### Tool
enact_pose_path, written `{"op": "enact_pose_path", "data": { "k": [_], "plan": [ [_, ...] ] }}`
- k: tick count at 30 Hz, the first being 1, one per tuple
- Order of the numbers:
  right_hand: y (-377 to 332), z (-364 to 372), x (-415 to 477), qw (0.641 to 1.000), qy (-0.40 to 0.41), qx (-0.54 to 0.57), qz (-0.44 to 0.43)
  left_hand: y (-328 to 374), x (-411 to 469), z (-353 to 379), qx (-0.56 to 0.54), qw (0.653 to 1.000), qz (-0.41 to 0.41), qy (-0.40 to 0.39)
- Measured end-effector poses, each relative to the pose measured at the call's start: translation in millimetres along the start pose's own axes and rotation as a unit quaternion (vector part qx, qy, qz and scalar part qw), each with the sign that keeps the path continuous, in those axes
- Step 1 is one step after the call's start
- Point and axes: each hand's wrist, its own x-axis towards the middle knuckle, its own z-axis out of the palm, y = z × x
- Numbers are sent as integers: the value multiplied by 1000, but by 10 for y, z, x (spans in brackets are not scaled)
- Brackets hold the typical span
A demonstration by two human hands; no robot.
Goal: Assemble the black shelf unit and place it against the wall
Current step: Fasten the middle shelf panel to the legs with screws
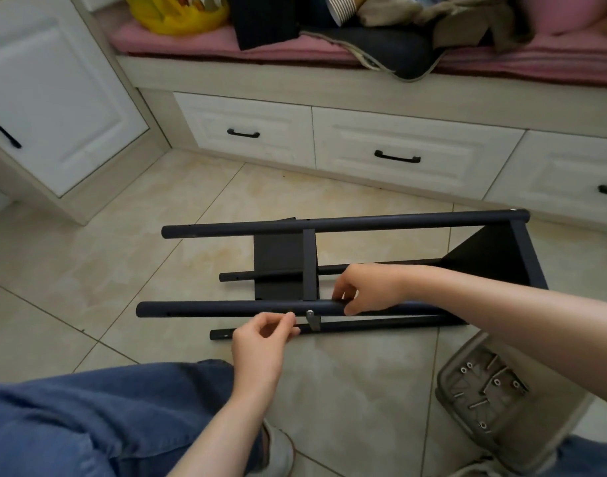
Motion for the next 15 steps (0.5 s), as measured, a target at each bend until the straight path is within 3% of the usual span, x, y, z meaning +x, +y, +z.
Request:
{"op": "enact_pose_path", "data": {
  "k": [2, 4, 9, 15],
  "plan": [
    [-15, 23, -24, 1000, 5, -25, 3, 5, 48, 10, -134, 984, -120, -7],
    [-24, 40, -44, 999, 17, -50, -1, 41, 86, 31, -227, 957, -178, -11],
    [4, 72, -66, 997, 26, -76, -1, 64, 194, 59, -333, 915, -228, -25],
    [36, 69, -43, 995, 44, -93, -3, 122, 291, 139, -337, 915, -222, -8]
  ]
}}
